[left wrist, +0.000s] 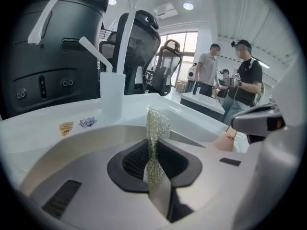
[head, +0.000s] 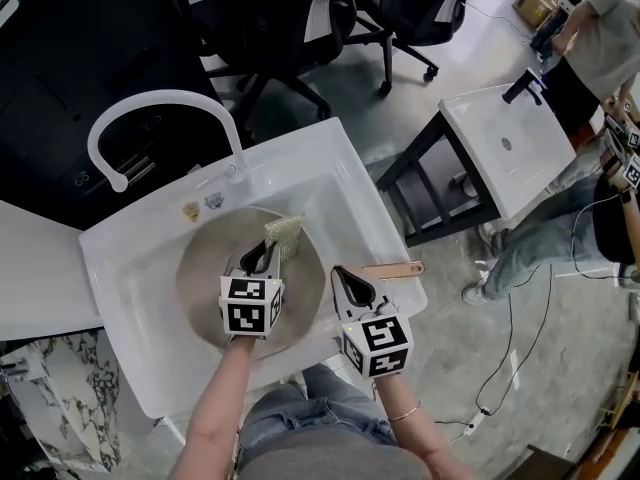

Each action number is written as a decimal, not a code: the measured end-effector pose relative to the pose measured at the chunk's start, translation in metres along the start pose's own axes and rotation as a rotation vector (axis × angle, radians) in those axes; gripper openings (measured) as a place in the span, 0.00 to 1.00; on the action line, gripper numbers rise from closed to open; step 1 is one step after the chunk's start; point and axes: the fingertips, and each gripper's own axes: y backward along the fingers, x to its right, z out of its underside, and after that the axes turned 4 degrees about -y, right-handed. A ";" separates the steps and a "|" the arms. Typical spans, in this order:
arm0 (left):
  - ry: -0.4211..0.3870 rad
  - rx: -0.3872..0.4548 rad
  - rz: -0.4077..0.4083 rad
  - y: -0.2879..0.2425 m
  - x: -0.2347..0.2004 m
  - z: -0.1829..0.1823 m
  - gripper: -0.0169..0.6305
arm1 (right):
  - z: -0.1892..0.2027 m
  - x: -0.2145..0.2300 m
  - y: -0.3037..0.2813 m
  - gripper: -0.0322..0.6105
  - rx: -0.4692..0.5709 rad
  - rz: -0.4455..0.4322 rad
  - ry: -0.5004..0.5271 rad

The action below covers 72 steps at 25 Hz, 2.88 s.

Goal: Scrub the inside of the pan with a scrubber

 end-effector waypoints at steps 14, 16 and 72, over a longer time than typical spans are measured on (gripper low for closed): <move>0.071 -0.022 -0.237 0.011 -0.082 0.010 0.13 | 0.002 -0.017 -0.008 0.07 -0.016 -0.050 0.029; 0.093 -0.027 -0.273 0.017 -0.094 0.011 0.13 | 0.001 -0.020 -0.008 0.07 -0.020 -0.055 0.037; 0.046 -0.251 0.073 0.013 0.028 0.031 0.13 | 0.008 0.000 0.013 0.07 -0.015 -0.020 0.009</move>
